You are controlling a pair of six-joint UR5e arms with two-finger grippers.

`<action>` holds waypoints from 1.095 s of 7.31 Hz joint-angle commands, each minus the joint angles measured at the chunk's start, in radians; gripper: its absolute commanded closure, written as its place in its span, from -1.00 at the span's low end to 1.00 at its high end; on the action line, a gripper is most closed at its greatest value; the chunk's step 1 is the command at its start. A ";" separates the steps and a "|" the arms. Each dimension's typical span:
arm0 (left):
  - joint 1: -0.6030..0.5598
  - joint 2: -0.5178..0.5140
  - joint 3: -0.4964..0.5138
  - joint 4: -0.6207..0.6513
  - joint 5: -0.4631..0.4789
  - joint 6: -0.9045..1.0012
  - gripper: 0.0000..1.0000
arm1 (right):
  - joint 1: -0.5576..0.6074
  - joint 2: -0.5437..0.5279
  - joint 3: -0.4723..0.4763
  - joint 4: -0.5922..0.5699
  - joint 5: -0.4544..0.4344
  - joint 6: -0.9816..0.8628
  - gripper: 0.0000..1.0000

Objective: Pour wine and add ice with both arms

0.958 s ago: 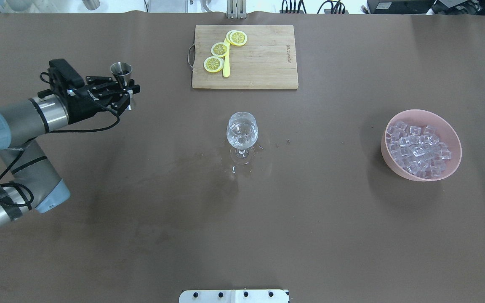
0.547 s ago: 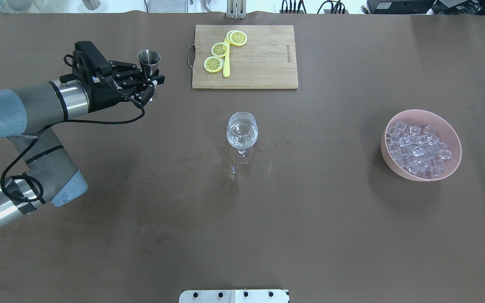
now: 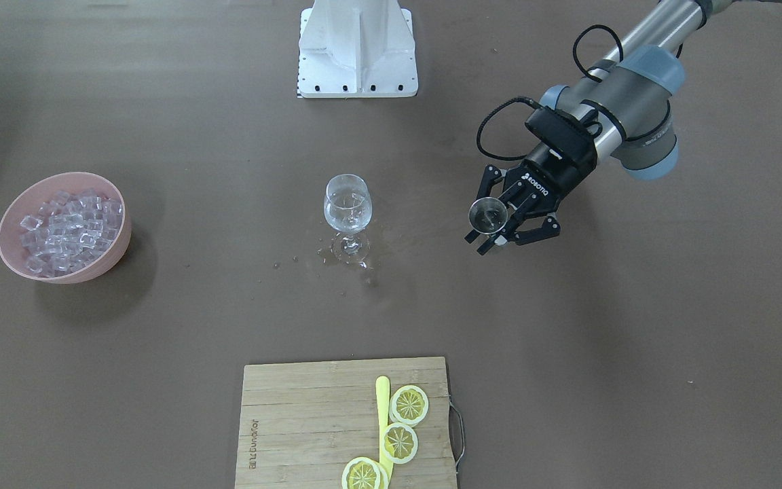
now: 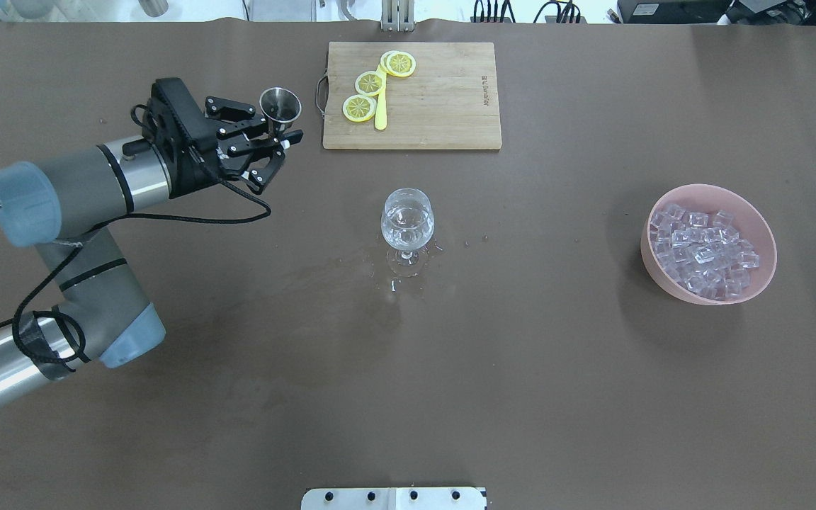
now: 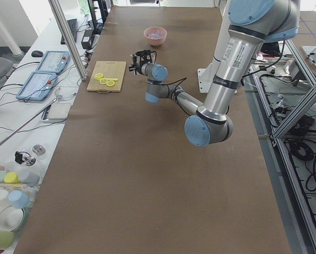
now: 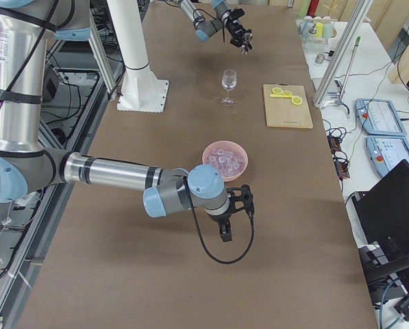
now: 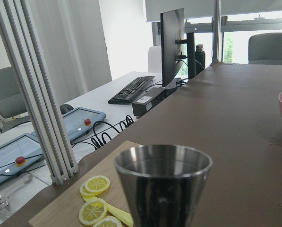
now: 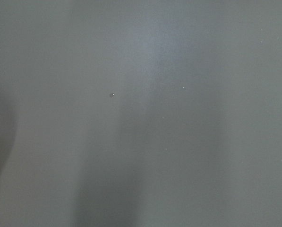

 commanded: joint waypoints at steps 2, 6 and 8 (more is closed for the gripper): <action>0.097 -0.064 -0.007 0.055 0.090 0.141 1.00 | 0.004 -0.049 0.083 0.000 0.020 0.159 -1.00; 0.135 -0.139 0.002 0.178 0.212 0.493 1.00 | 0.005 -0.123 0.139 0.000 0.036 0.163 -1.00; 0.135 -0.144 -0.002 0.201 0.213 0.623 1.00 | 0.010 -0.144 0.156 0.000 0.036 0.164 -1.00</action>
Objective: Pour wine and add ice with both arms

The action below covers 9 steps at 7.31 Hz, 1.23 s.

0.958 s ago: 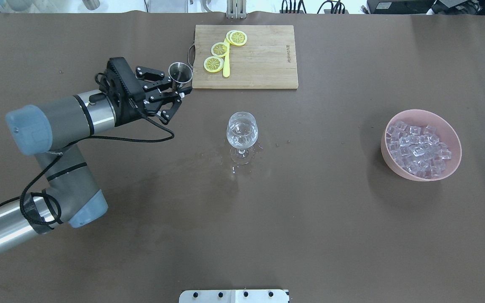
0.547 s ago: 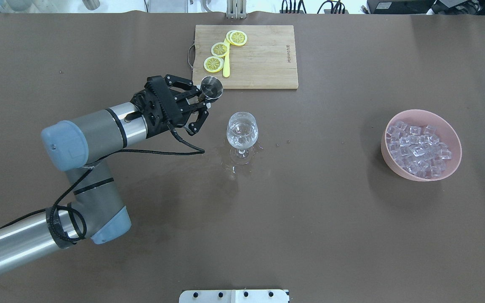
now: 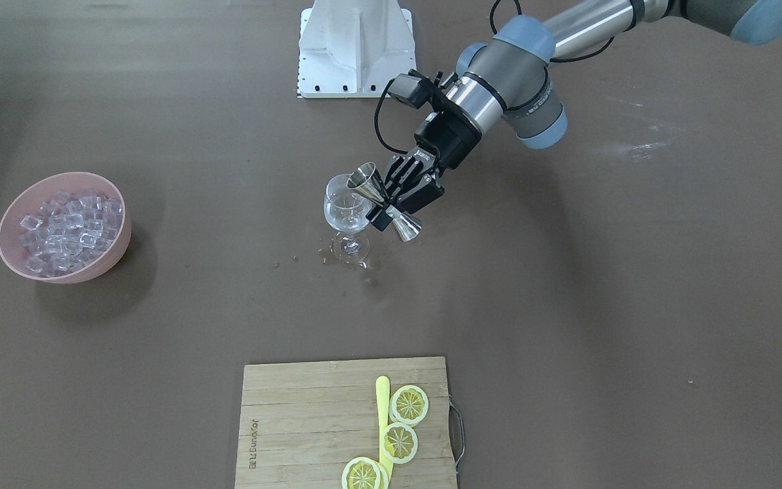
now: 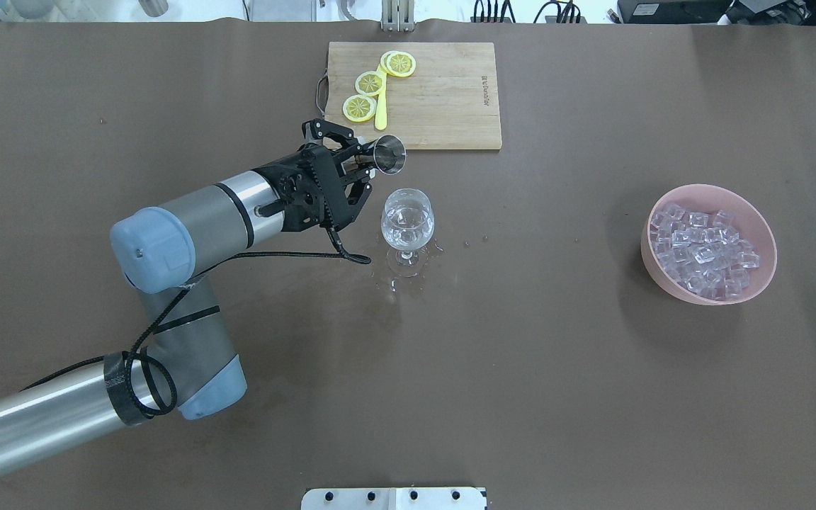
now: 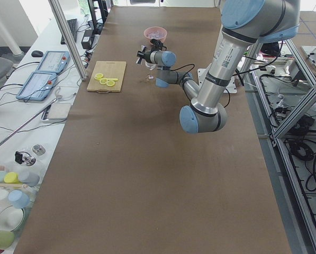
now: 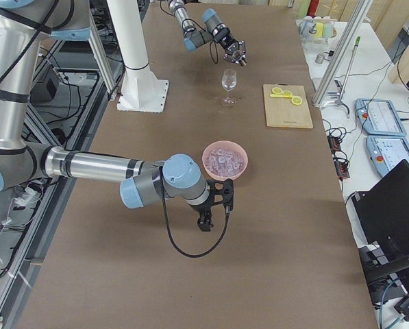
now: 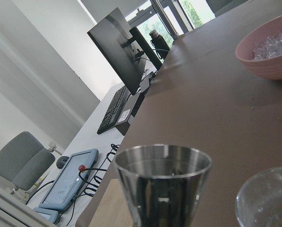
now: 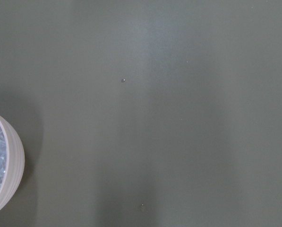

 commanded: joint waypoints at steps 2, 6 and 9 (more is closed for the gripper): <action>0.002 -0.004 -0.008 0.018 0.025 0.183 1.00 | 0.001 -0.021 0.038 0.000 0.006 0.055 -1.00; 0.047 -0.010 -0.005 0.019 0.118 0.432 1.00 | 0.001 -0.023 0.038 0.000 0.020 0.057 -1.00; 0.062 -0.010 -0.005 0.021 0.189 0.590 1.00 | 0.001 -0.024 0.036 0.000 0.020 0.058 -1.00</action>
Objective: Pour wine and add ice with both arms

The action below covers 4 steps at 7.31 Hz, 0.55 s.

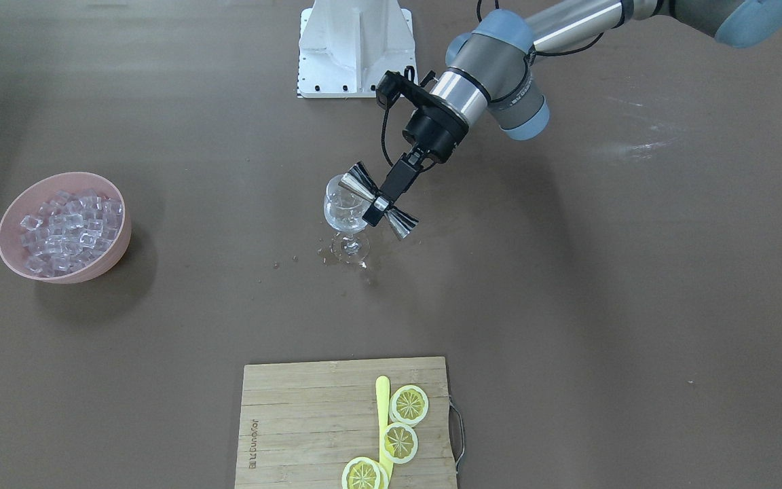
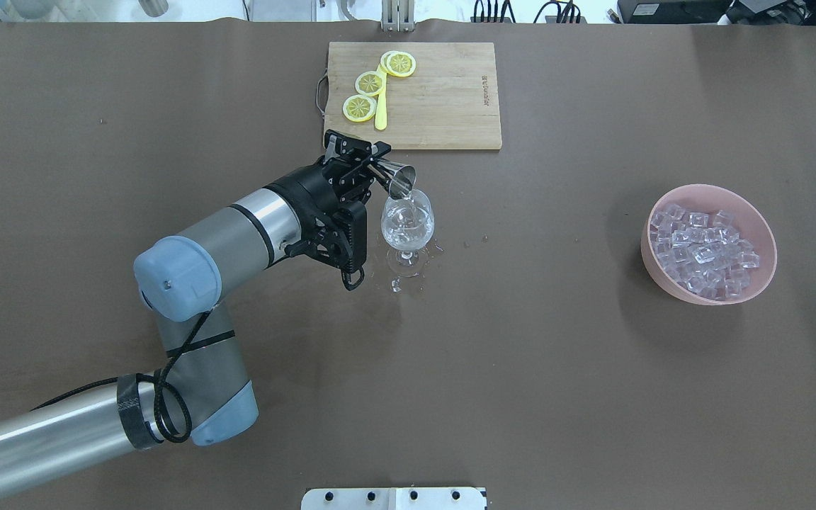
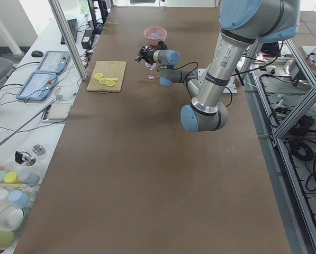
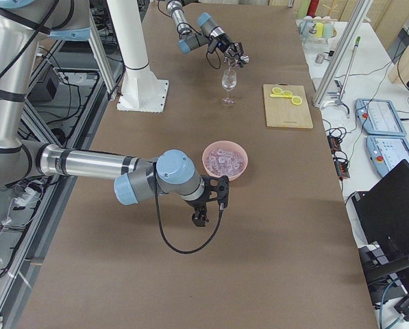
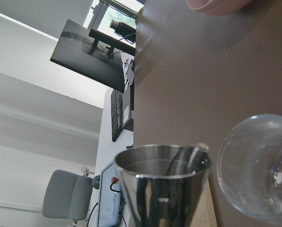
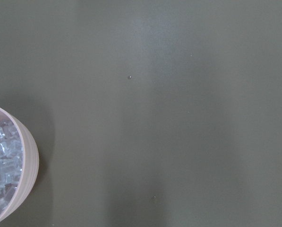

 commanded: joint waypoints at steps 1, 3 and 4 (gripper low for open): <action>0.006 -0.005 0.002 0.001 0.037 0.093 1.00 | 0.000 0.001 0.001 0.000 0.000 0.018 -1.00; 0.008 -0.014 0.002 0.024 0.089 0.159 1.00 | 0.000 0.000 0.001 0.000 0.000 0.023 -1.00; 0.015 -0.020 0.000 0.044 0.096 0.164 1.00 | 0.002 0.000 0.003 0.000 0.002 0.024 -1.00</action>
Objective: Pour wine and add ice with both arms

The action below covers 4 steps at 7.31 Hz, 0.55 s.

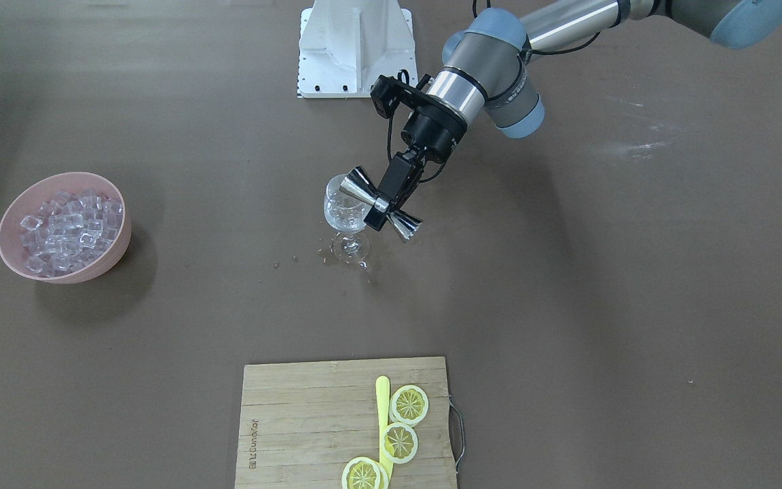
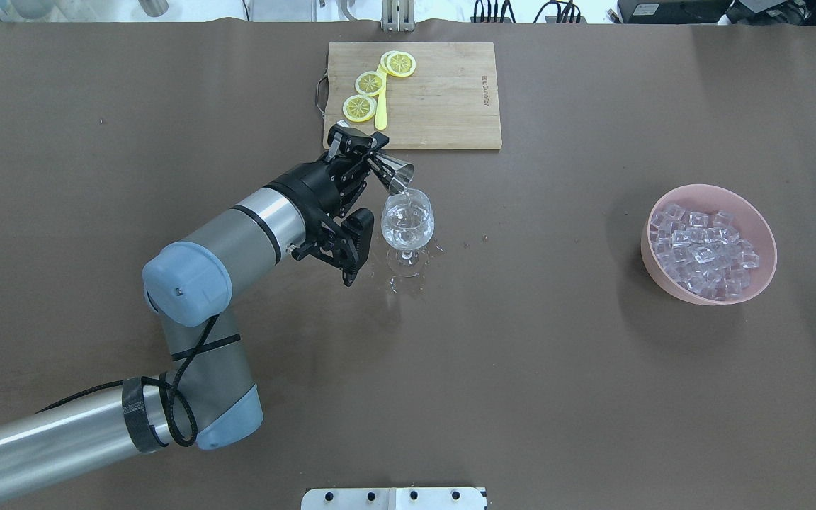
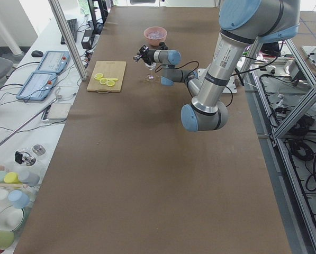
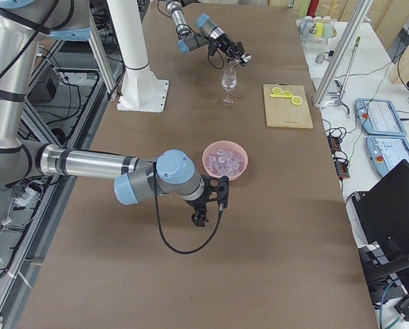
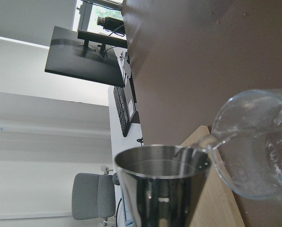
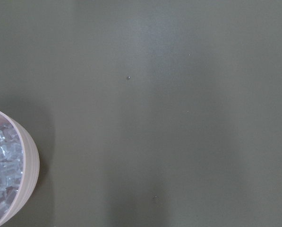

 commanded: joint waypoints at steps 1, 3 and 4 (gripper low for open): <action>0.006 -0.008 -0.001 0.021 0.037 0.043 1.00 | 0.000 0.000 0.001 0.000 0.001 0.002 -1.00; 0.010 -0.012 -0.001 0.022 0.080 0.154 1.00 | 0.001 0.000 0.001 0.000 0.000 0.002 -1.00; 0.019 -0.020 -0.003 0.037 0.092 0.193 1.00 | 0.001 0.000 0.001 0.000 0.000 0.002 -1.00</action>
